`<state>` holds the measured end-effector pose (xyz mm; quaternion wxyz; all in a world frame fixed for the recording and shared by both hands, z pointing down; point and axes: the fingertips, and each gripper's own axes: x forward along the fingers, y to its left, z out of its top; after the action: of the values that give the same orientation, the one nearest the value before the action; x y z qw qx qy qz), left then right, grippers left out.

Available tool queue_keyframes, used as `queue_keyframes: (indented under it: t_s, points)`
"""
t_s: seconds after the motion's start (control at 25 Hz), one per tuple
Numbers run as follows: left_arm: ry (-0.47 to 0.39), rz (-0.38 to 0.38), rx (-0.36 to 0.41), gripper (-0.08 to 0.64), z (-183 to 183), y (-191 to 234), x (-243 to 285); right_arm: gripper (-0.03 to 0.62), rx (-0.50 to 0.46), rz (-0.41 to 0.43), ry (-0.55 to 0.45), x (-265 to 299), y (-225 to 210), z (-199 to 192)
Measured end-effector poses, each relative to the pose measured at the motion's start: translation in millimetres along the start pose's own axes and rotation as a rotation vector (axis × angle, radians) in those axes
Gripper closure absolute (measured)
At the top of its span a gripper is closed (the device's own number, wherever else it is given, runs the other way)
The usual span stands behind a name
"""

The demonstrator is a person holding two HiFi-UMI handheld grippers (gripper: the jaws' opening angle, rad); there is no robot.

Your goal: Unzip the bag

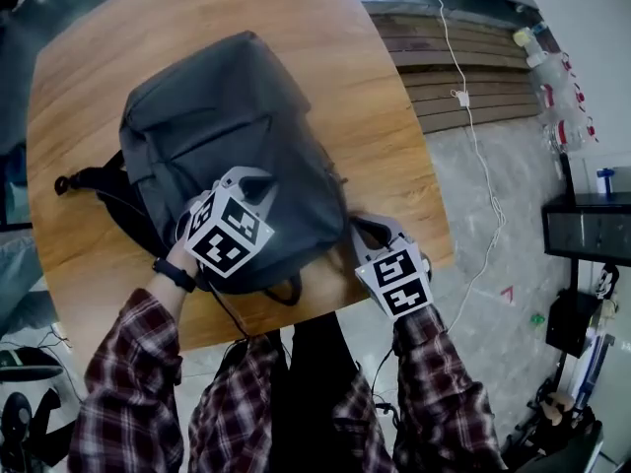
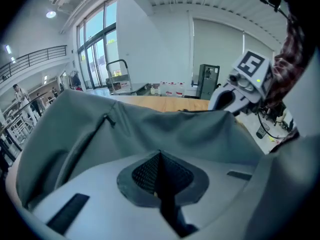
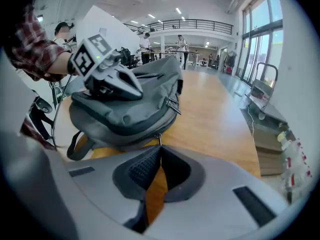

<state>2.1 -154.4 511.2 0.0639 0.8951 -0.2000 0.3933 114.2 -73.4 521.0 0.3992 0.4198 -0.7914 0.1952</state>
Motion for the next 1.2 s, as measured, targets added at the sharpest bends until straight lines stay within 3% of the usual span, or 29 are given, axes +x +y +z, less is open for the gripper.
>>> queue_keyframes:
  t_s: [0.36, 0.52, 0.64, 0.8, 0.96, 1.2]
  points:
    - [0.022, 0.050, -0.198, 0.551, -25.5, -21.7, -19.1, 0.575, -0.124, 0.039, -0.025, 44.2, -28.0, 57.5]
    - [-0.028, -0.012, -0.119, 0.551, 5.4, -21.1, -17.9, 0.577, -0.132, 0.066, -0.039, 44.4, -25.1, 60.2]
    - [-0.101, -0.071, 0.008, 0.551, 46.1, -23.2, -3.3, 0.576, -0.123, 0.082, -0.050, 43.0, -22.9, 56.2]
    - [-0.035, -0.175, 0.178, 0.551, 53.4, -29.3, 27.8, 0.575, -0.113, 0.091, -0.050, 39.6, -17.8, 51.3]
    - [-0.021, -0.253, 0.166, 0.551, 51.2, -27.6, 40.9, 0.576, -0.064, 0.095, -0.053, 29.9, -12.5, 40.4]
    - [-0.001, -0.255, 0.142, 0.551, 54.3, -22.4, 54.7, 0.577, 0.035, 0.119, -0.055, 13.3, 9.3, 17.2]
